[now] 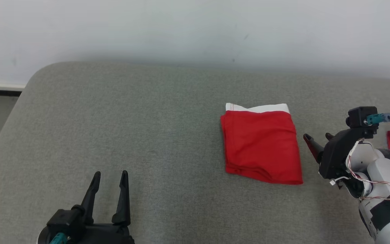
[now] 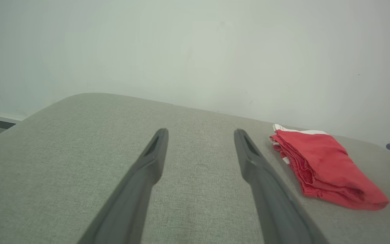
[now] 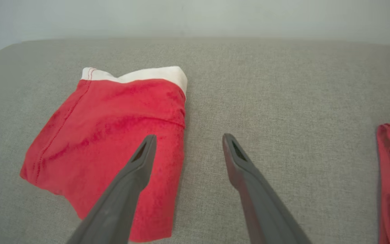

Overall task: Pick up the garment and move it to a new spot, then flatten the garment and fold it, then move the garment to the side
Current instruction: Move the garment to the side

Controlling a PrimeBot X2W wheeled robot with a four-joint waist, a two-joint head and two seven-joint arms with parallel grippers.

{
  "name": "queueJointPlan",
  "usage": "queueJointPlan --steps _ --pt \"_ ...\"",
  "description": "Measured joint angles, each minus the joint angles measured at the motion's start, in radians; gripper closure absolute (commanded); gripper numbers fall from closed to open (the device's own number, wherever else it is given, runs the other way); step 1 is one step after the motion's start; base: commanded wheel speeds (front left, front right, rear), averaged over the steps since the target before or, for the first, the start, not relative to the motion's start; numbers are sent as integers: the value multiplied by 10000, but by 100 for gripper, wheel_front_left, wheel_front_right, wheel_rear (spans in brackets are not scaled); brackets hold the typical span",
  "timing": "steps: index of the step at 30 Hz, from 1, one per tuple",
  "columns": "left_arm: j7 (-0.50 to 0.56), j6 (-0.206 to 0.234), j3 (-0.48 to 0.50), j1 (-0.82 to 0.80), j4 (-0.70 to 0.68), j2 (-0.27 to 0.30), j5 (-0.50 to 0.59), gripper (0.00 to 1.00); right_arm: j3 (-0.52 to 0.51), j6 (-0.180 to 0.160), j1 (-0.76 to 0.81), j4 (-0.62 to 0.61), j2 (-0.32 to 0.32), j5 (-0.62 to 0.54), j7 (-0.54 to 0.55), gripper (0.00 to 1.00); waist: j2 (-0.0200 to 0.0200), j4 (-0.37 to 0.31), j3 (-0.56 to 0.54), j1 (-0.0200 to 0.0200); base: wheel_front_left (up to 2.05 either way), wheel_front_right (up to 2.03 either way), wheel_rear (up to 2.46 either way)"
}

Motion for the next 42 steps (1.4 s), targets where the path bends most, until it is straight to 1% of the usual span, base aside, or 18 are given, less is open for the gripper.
queueJointPlan --steps 4,10,13,18,19,20,21,26,27,28,31,35,38,42 --pt "2 52 -219 -77 21 2 -209 0 -364 0 -470 888 320 -253 637 0 0 434 352 0 0 0 0" --pt "2 52 -368 -151 81 2 -372 0 -1160 0 -839 2165 637 -1049 686 0 1 1038 790 1 0 0 0" --pt "2 54 -362 -177 94 2 -393 0 -1459 0 -908 2673 999 -1152 874 0 1 1268 968 1 0 0 0" --pt "2 38 -374 -196 128 2 -460 0 -1572 0 -1179 3127 1034 -1588 1166 0 -1 1503 1151 -1 0 0 0" --pt "2 36 -383 -198 138 0 -464 0 -1582 0 -1221 3187 1035 -1638 1227 16 -1 1521 1174 -2 0 0 0" --pt "2 33 -389 -198 148 2 -476 0 -1593 0 -1258 3206 1045 -1695 1237 52 -1 1526 1191 -2 0 0 0" --pt "2 23 -403 -200 161 2 -485 0 -1601 0 -1278 3216 1045 -1791 1206 100 -1 1517 1200 -2 0 0 0" --pt "0 -4 -441 -245 184 2 -546 0 -1087 6 -1413 3057 1003 -2268 1164 100 0 1390 1228 -1 0 0 0" --pt "2 -4 -424 -251 174 0 -546 0 -872 8 -1443 2972 966 -2414 1181 100 0 1347 1234 -1 0 0 0" --pt "0 -8 -397 -272 155 0 -548 0 -412 10 -1500 2732 859 -2610 1279 100 0 1233 1234 -1 0 0 0" --pt "2 -4 -322 -292 123 0 -550 0 307 4 -1564 2253 610 -2554 1582 100 1 1010 1203 0 0 0 0" --pt "0 40 -224 -296 -31 0 -635 0 1551 2 -1721 1174 -79 -2251 2094 100 1 622 1152 0 0 0 0" --pt "0 52 -163 -309 -98 0 -656 0 2383 2 -1974 138 -673 -1770 2466 100 1 254 1150 0 0 0 0" --pt "2 38 -75 -386 -151 0 -675 0 3135 2 -2253 -1181 -1446 -1124 2993 100 1 -315 1186 0 0 0 0"
